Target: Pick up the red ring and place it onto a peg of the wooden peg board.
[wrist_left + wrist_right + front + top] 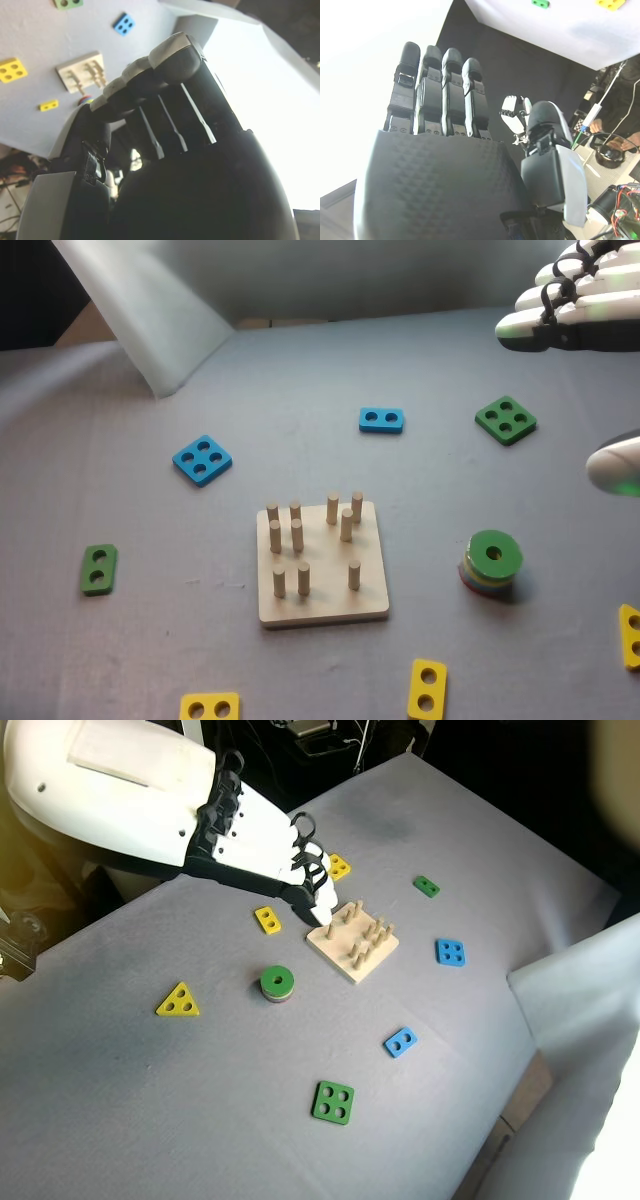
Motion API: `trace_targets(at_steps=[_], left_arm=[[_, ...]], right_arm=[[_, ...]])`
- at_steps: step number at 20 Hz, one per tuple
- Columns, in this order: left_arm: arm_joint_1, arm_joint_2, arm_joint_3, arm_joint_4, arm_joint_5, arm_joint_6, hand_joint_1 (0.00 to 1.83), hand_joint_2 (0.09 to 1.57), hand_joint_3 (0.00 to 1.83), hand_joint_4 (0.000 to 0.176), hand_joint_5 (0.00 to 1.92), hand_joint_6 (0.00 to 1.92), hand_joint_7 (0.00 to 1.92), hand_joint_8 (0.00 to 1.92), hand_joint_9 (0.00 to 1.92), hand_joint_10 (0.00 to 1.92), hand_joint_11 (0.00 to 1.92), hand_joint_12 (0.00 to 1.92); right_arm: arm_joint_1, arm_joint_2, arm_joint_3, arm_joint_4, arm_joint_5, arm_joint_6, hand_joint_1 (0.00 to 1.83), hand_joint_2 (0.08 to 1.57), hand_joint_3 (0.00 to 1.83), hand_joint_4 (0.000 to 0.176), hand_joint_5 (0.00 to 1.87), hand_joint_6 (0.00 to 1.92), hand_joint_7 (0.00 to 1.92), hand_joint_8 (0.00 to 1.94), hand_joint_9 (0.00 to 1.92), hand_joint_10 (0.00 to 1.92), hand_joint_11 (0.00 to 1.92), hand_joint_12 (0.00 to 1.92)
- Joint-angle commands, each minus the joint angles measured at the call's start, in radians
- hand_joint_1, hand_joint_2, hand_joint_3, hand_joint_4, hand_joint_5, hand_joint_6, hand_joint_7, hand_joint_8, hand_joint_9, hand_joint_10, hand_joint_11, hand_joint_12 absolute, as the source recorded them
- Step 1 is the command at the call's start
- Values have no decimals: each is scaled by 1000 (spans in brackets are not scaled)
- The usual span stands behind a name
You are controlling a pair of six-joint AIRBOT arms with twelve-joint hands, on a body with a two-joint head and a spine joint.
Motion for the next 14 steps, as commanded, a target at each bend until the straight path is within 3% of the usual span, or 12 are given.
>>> trace_targets(at_steps=[1,8,9,11,14], left_arm=[[-7,2,-1,-51,-4,0,469,1571,67,0,897,1921,1006,1921,1014,1921,1109,1921],[-8,2,0,-55,-5,0,462,1571,57,0,886,1921,997,1921,1010,1921,1103,1921],[-8,1,1,-55,-5,0,456,1571,65,0,887,1921,1000,1921,1014,1921,1112,1921],[-8,1,2,-55,-6,0,459,1571,67,0,883,1921,993,1921,1003,1921,1098,1921],[-9,-1,5,-56,-6,0,473,1571,60,0,885,1921,998,1921,1008,1921,1096,1921]], right_arm=[[5,-4,-1,29,-18,-9,0,1141,0,0,149,0,140,0,121,0,0,295],[-30,-72,17,29,-52,-38,0,1060,0,0,100,3,54,1,23,0,0,150],[-35,-87,25,29,-54,-44,43,1011,0,7,120,6,38,0,4,0,0,88],[-42,-121,43,29,-77,-44,129,937,0,54,195,18,20,0,0,0,0,30],[-60,-155,64,29,-94,-44,305,865,0,93,376,25,46,1,0,0,0,0]])
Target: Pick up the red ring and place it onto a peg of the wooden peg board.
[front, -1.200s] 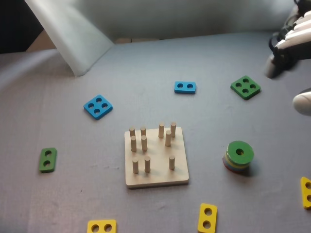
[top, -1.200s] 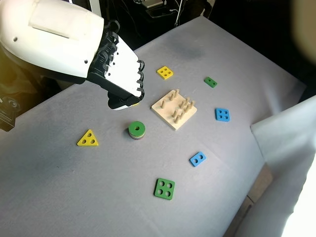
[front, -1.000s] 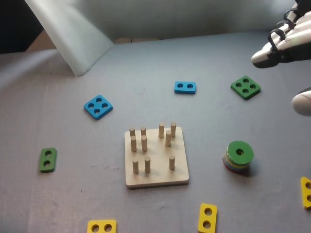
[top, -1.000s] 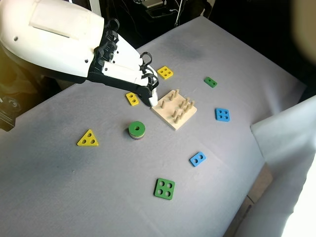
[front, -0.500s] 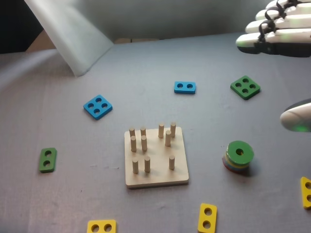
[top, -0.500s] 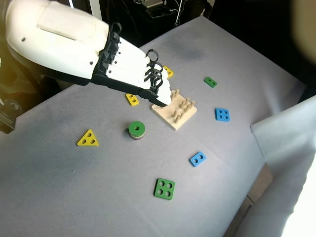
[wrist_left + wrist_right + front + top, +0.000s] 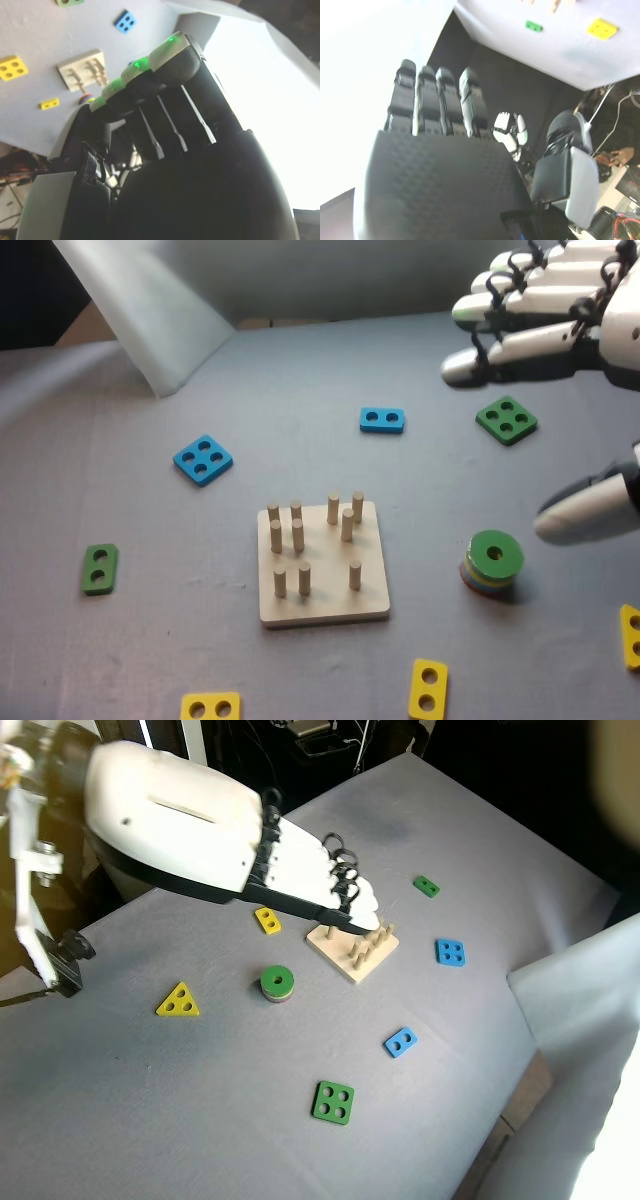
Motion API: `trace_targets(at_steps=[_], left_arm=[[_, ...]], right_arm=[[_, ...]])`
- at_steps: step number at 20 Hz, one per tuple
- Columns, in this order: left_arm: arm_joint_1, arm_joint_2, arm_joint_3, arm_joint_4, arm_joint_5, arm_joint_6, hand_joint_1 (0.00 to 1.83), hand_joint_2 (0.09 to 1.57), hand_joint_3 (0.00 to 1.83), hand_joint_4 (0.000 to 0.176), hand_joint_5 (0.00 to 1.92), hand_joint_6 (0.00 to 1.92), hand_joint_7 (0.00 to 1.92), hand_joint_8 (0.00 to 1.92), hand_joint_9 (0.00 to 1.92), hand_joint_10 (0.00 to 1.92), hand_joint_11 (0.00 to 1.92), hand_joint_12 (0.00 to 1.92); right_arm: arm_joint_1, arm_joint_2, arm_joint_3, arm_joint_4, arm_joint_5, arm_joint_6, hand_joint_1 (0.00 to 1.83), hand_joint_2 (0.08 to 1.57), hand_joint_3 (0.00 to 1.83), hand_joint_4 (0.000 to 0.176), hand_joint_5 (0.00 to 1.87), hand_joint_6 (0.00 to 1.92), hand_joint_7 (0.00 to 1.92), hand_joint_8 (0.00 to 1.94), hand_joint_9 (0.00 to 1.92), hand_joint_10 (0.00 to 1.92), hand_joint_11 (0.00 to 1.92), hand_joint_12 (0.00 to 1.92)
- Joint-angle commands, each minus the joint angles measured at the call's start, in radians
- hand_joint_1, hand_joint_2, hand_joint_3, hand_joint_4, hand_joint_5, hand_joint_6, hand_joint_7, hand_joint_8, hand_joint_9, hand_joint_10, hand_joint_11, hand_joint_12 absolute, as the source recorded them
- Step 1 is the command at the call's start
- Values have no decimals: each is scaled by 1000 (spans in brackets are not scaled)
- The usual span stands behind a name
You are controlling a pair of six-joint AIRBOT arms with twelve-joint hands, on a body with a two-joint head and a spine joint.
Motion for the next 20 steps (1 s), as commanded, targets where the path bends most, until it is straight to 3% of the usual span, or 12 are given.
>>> trace_targets(at_steps=[1,3,4,8,9,10,14,20], left_arm=[[-9,-1,9,-62,-7,-1,474,1571,60,0,886,1921,998,1921,1008,1921,1096,1921],[-6,-1,11,-65,-5,0,469,1571,58,0,883,1921,996,1921,1012,1921,1100,1921],[-4,-1,12,-65,-5,3,471,1571,55,0,887,1921,1005,1921,1025,1921,1112,1921],[-3,-7,25,-61,-5,16,465,1571,55,0,905,1921,1015,1921,1030,1921,1128,1921],[-4,-8,28,-61,-5,18,465,1571,63,0,907,1921,1020,1921,1033,1921,1131,1921],[-5,-9,29,-61,-5,19,459,1571,61,0,899,1921,1014,1921,1027,1921,1127,1921],[-7,-11,18,-61,6,19,488,1571,48,0,897,1921,1003,1921,1019,1921,1115,1921],[-6,-8,4,-61,21,19,496,1571,44,0,896,1921,1002,1921,1019,1921,1112,1921]], right_arm=[[2,-4,3,21,-17,2,350,862,0,99,468,23,60,0,0,0,0,0],[-7,-14,6,8,-18,2,423,850,0,108,562,46,73,3,0,0,0,0],[-11,-24,13,4,-18,2,417,847,0,130,590,52,78,4,0,0,0,0],[-48,-77,58,4,-42,3,572,818,0,143,783,33,144,0,0,0,0,0],[-58,-90,69,4,-43,3,589,820,0,164,795,35,98,0,0,0,0,0],[-67,-101,78,4,-49,3,632,827,0,174,796,32,21,0,0,0,0,0],[-106,-159,124,4,-83,5,734,839,4,176,816,31,0,0,0,0,0,0],[-153,-237,169,4,-114,3,663,887,19,176,742,1,0,0,0,0,0,0]])
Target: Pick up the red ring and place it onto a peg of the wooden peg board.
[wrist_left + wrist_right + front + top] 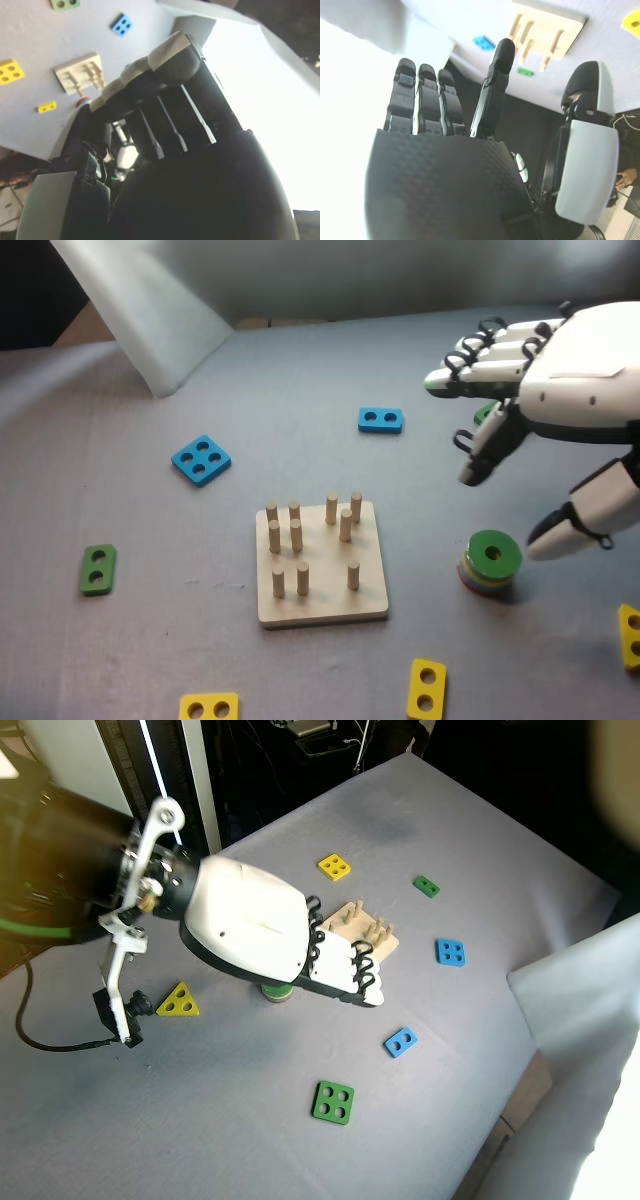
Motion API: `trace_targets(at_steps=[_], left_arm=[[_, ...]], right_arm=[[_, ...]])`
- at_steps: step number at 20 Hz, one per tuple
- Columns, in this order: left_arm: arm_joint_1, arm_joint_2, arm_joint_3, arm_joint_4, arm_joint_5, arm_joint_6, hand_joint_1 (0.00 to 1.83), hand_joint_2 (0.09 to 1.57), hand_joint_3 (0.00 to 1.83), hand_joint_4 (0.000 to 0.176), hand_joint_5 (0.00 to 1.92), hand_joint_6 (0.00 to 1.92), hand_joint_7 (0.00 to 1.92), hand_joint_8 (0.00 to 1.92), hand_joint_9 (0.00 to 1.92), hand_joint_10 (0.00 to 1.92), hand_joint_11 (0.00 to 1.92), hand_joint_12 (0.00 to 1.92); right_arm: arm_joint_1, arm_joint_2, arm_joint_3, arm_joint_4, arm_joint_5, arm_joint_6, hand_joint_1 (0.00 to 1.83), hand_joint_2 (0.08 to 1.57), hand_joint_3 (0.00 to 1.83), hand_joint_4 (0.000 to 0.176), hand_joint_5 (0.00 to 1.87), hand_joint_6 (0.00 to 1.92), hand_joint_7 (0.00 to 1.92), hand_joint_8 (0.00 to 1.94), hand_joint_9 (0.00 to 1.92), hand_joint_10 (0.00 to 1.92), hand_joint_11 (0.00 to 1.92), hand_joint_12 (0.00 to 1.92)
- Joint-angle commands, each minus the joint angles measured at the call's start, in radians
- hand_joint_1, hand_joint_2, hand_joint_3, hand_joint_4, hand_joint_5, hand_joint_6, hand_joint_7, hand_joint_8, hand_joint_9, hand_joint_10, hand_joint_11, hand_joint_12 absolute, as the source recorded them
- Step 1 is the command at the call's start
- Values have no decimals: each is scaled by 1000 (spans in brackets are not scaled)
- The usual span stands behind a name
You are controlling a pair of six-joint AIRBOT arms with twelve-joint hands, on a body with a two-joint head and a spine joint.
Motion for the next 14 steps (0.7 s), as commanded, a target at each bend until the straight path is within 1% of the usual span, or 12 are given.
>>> trace_targets(at_steps=[1,2,3,4,5,6,7,8,9,10,13,14], left_arm=[[-9,5,1,-46,-4,4,496,1571,44,0,896,1921,1002,1921,1019,1921,1112,1921],[-8,5,2,-46,-4,4,495,1571,44,0,896,1921,1003,1921,1020,1921,1111,1921],[-8,6,2,-46,-4,4,487,1571,54,0,901,1921,1012,1921,1035,1921,1122,1921],[-7,7,2,-46,-4,4,486,1571,58,0,902,1921,1015,1921,1037,1921,1124,1921],[-7,7,2,-46,-4,4,486,1571,60,0,902,1921,1015,1921,1038,1921,1124,1921],[-7,7,2,-47,-4,4,489,1571,62,0,904,1921,1017,1921,1036,1921,1115,1921],[-7,7,2,-47,-4,4,490,1571,62,0,904,1921,1017,1921,1036,1921,1114,1921],[-7,9,2,-47,-4,3,486,1571,66,0,898,1921,1014,1921,1039,1921,1126,1921],[-7,10,3,-47,-4,2,470,1571,71,0,886,1921,1005,1921,1032,1921,1115,1921],[-7,10,3,-47,-4,2,468,1571,72,0,885,1921,1004,1921,1031,1921,1113,1921],[-7,10,4,-47,-4,2,494,1571,60,0,896,1921,1016,1921,1045,1921,1125,1921],[-7,9,4,-47,-4,2,475,1571,69,0,898,1921,1015,1921,1037,1921,1113,1921]], right_arm=[[3,-9,4,10,-17,2,664,890,18,176,738,1,0,0,0,0,0,0],[-4,-18,8,10,-21,0,664,891,18,176,737,1,0,0,0,0,0,0],[-11,-29,15,10,-23,-1,683,883,12,161,761,11,57,21,0,0,0,0],[-17,-38,23,9,-28,-2,710,870,5,152,778,17,102,34,0,0,0,0],[-23,-45,31,9,-32,-2,694,876,4,152,777,10,138,17,0,0,0,0],[-30,-52,39,9,-35,-2,683,881,5,151,771,6,119,3,0,0,0,0],[-36,-57,44,9,-38,-2,651,884,6,167,761,1,66,0,0,0,0,0],[-46,-66,51,9,-43,-2,641,892,9,167,749,0,22,0,0,0,0,0],[-51,-72,55,9,-48,-3,654,885,4,169,754,3,29,6,0,0,0,0],[-56,-78,58,9,-50,-5,681,882,2,154,767,8,51,14,0,0,0,0],[-70,-92,63,9,-58,-16,680,877,0,161,774,9,45,8,0,0,0,0],[-73,-97,66,9,-59,-18,680,881,2,162,774,9,49,9,0,0,0,0]])
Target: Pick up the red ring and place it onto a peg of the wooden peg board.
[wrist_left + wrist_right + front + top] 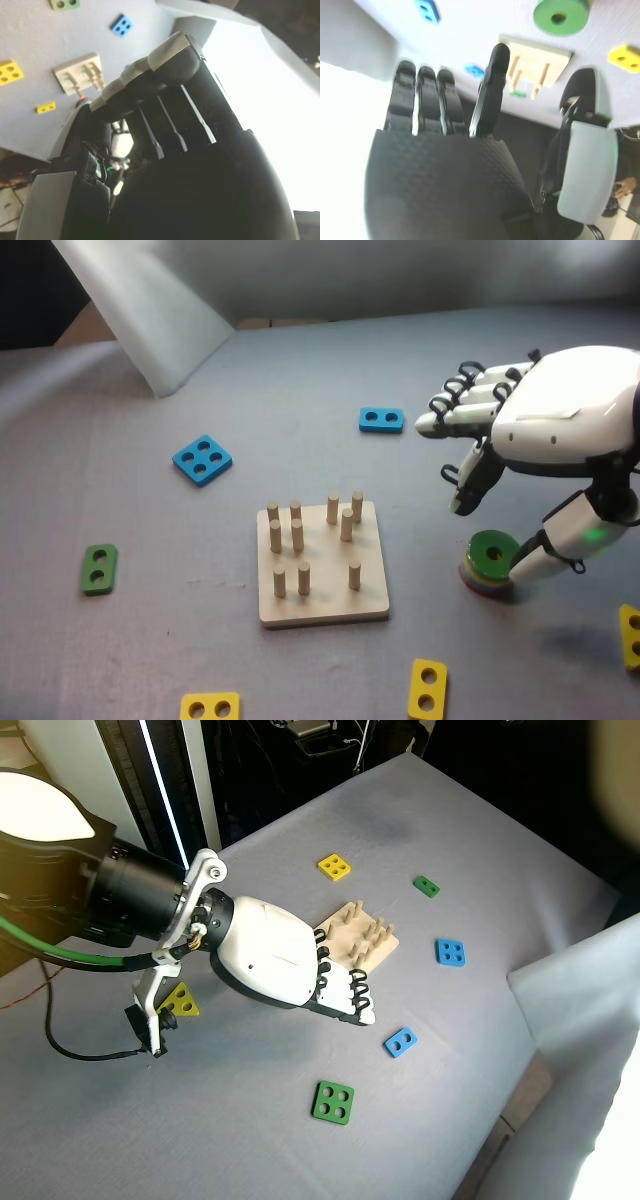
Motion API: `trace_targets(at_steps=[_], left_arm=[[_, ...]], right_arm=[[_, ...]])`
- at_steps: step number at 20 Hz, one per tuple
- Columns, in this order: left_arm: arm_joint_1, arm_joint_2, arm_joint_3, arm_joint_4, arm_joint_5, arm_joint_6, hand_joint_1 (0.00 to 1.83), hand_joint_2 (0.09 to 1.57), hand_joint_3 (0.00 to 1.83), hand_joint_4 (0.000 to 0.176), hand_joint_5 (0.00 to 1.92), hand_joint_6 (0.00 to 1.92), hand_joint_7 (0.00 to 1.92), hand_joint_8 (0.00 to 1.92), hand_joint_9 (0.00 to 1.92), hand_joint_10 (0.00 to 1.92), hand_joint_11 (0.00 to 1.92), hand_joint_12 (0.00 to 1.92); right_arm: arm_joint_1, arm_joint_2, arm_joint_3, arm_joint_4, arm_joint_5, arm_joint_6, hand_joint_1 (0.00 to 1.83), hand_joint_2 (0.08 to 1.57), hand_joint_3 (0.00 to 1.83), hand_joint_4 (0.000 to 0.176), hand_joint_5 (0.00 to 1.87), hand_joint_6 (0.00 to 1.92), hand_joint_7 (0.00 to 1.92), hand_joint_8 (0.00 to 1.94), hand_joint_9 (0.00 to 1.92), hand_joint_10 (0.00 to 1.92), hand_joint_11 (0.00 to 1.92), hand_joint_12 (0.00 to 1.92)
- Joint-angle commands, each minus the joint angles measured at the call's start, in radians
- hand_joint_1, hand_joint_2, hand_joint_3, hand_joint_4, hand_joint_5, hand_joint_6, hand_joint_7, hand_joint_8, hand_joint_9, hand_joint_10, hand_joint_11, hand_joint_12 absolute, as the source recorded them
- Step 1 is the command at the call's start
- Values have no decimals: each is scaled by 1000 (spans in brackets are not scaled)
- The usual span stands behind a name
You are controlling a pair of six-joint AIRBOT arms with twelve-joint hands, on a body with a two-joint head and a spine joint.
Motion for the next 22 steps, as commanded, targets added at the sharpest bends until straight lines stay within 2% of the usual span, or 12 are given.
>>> trace_targets(at_steps=[1,4,5,7,8,10,12,13,15,18,20,22], left_arm=[[-7,9,4,-47,-5,2,471,1571,71,0,899,1921,1015,1921,1035,1921,1111,1921],[-7,9,1,-47,-5,2,469,1571,77,0,902,1921,1023,1921,1050,1921,1135,1921],[-7,9,1,-47,-2,2,472,1571,78,0,903,1921,1023,1921,1050,1921,1133,1921],[-7,9,1,-47,0,2,485,1571,72,0,903,1921,1025,1921,1058,1921,1135,1921],[-7,9,1,-47,0,2,483,1571,70,0,900,1921,1023,1921,1057,1921,1143,1921],[-7,9,1,-47,1,2,473,1571,66,0,901,1921,1022,1921,1057,1921,1147,1921],[-7,8,1,-47,3,2,473,1571,68,0,902,1921,1021,1921,1056,1921,1146,1921],[-7,8,0,-47,3,3,463,1571,68,0,908,1921,1023,1921,1052,1921,1139,1921],[-7,8,0,-47,4,3,460,1571,75,0,905,1921,1021,1921,1047,1921,1119,1921],[-7,8,0,-47,7,3,494,1571,53,0,910,1921,1025,1921,1048,1921,1126,1921],[-7,8,2,-47,7,3,509,1571,47,0,912,1921,1028,1921,1050,1921,1117,1921],[-7,8,3,-47,7,3,509,1571,46,0,911,1921,1028,1921,1051,1921,1119,1921]], right_arm=[[6,-4,6,6,-17,-5,675,880,1,165,778,10,43,6,0,0,0,0],[-11,-21,23,6,-22,-5,676,886,4,173,795,15,110,28,0,0,0,0],[-22,-31,34,6,-24,-5,697,883,2,168,810,18,140,32,0,0,0,0],[-34,-41,44,6,-30,-5,700,883,1,169,811,18,135,27,0,0,0,0],[-35,-45,46,6,-35,-5,694,883,1,175,806,14,76,5,0,0,0,0],[-36,-51,48,6,-37,-5,702,888,3,171,805,13,66,1,0,0,0,0],[-38,-55,49,6,-37,-6,676,899,8,175,794,7,96,13,0,0,0,0],[-41,-57,50,6,-37,-6,696,898,6,159,800,9,120,20,0,0,0,0],[-50,-64,56,6,-39,-6,690,893,3,168,797,6,129,18,0,0,0,0],[-64,-79,73,6,-49,-6,709,890,2,151,802,7,101,2,0,0,0,0],[-71,-88,85,6,-49,-6,696,888,0,173,810,9,141,18,0,0,0,0],[-73,-92,90,6,-49,-6,697,889,1,171,812,6,196,14,0,0,0,0]])
